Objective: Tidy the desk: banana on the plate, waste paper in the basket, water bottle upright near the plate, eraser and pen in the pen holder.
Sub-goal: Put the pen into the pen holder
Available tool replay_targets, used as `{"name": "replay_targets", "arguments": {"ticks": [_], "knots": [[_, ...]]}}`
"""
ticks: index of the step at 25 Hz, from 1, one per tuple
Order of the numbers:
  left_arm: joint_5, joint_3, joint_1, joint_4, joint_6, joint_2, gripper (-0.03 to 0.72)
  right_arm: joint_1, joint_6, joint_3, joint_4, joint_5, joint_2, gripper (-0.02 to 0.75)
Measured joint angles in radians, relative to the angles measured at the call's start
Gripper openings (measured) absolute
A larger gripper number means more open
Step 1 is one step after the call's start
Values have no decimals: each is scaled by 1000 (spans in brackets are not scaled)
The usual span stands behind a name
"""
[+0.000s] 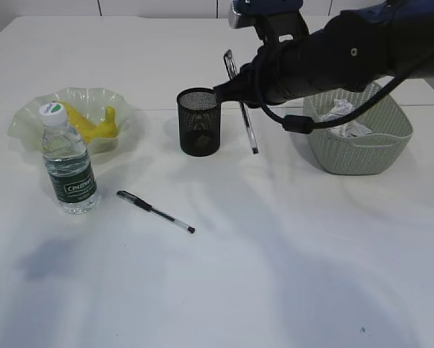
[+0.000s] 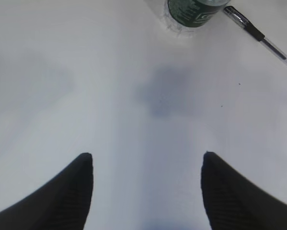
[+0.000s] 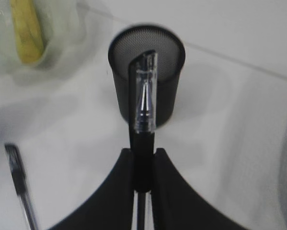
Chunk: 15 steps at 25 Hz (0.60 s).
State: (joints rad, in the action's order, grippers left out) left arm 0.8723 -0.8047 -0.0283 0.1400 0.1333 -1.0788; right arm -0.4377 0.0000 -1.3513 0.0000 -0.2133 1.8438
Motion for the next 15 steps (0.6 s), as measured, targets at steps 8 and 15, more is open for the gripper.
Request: {"name": "replay_targets", "arguments": {"ticks": [8,15], "knots": [[2,0,0,1,0,0,496,0,0,-17,0,312,85,45],[2,0,0,1,0,0,496,0,0,-152,0,373,180,45]]}}
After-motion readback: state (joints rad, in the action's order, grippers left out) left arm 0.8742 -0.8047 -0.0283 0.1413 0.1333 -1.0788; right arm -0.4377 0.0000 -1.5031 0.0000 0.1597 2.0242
